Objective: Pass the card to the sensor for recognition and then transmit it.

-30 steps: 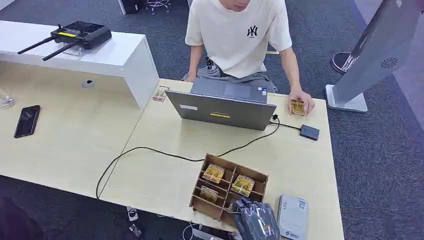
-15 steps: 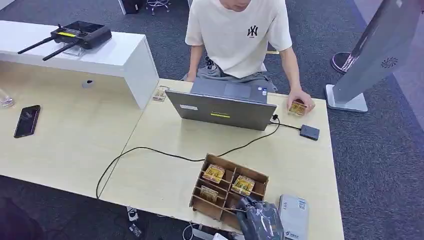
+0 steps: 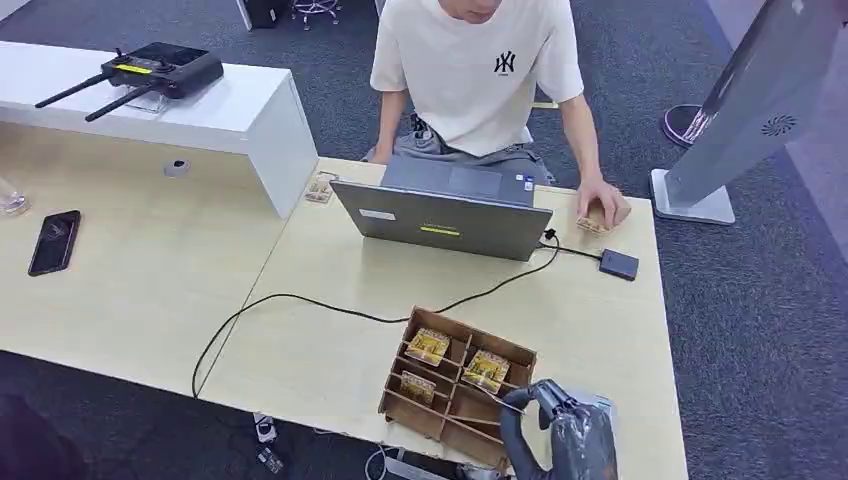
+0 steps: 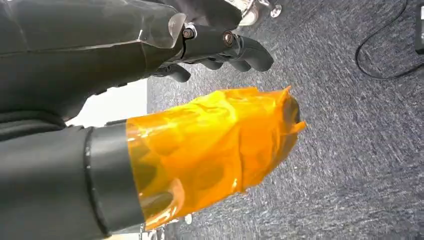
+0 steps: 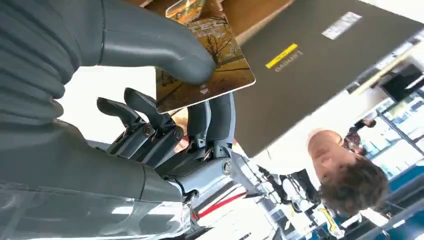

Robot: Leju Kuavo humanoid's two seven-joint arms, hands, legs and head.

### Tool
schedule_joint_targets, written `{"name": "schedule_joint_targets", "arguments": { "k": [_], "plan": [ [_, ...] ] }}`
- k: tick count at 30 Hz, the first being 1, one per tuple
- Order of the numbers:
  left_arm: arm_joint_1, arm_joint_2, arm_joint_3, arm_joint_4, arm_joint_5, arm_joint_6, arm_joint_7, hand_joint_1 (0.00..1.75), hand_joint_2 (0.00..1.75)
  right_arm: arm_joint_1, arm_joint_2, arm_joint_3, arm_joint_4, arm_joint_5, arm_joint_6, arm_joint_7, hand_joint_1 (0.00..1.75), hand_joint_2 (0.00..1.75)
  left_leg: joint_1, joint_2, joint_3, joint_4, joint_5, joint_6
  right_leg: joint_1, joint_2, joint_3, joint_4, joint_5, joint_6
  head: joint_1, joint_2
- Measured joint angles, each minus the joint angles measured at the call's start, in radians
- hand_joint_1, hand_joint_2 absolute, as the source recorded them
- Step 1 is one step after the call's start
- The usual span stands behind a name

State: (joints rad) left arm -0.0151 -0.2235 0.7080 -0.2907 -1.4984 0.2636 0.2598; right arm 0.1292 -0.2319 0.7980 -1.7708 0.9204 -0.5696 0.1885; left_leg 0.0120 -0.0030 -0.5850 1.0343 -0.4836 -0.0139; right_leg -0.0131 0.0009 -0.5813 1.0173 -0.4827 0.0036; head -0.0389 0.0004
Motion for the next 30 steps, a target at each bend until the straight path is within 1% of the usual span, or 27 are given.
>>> {"name": "schedule_joint_targets", "arguments": {
  "k": [4,7,10,16,23,27,30],
  "plan": [
    [0.000,0.001,0.005,0.002,0.004,0.002,-0.009,0.00,0.00,0.019,-0.010,-0.003,-0.045,-0.086,-0.012,-0.019,1.75,1.75,0.000,0.000,0.000,0.000,0.000,0.000,0.000,0.000,0.000,0.000,0.000,0.000,0.000,0.000],
    [0.000,0.000,0.011,0.003,0.009,0.006,-0.012,0.00,0.00,0.039,-0.022,-0.004,-0.097,-0.206,-0.027,-0.057,1.75,1.75,0.000,0.000,0.000,0.000,0.000,0.000,0.000,0.000,0.000,0.000,0.000,0.000,0.000,0.000],
    [0.001,0.001,0.021,0.007,0.011,0.010,-0.019,0.00,0.00,0.055,-0.032,-0.009,-0.137,-0.239,-0.040,-0.072,1.75,1.75,0.000,0.000,0.000,0.000,0.000,0.000,0.000,0.000,0.000,0.000,0.000,0.000,0.000,0.000],
    [0.001,0.000,0.026,0.008,0.011,0.012,-0.021,0.00,0.00,0.067,-0.042,-0.024,-0.177,-0.240,-0.048,-0.073,1.75,1.75,0.000,0.000,0.000,0.000,0.000,0.000,0.000,0.000,0.000,0.000,0.000,0.000,0.000,0.000],
    [0.000,0.001,0.026,0.011,0.002,0.012,-0.021,0.00,0.00,0.065,-0.042,-0.032,-0.185,-0.225,-0.042,-0.075,1.75,1.75,0.000,0.000,0.000,0.000,0.000,0.000,0.000,0.000,0.000,0.000,0.000,0.000,0.000,0.000],
    [0.000,0.001,0.026,0.013,-0.012,0.012,-0.019,0.00,0.00,0.050,-0.039,-0.050,-0.185,-0.188,-0.002,-0.095,1.75,1.75,0.000,0.000,0.000,0.000,0.000,0.000,0.000,0.000,0.000,0.000,0.000,0.000,0.000,0.000],
    [-0.002,0.003,0.022,0.016,-0.028,0.011,-0.014,0.00,0.00,0.024,-0.013,-0.071,-0.185,-0.132,0.049,-0.113,1.75,1.75,0.000,0.000,0.000,0.000,0.000,0.000,0.000,0.000,0.000,0.000,0.000,0.000,0.000,0.000]
  ]
}}
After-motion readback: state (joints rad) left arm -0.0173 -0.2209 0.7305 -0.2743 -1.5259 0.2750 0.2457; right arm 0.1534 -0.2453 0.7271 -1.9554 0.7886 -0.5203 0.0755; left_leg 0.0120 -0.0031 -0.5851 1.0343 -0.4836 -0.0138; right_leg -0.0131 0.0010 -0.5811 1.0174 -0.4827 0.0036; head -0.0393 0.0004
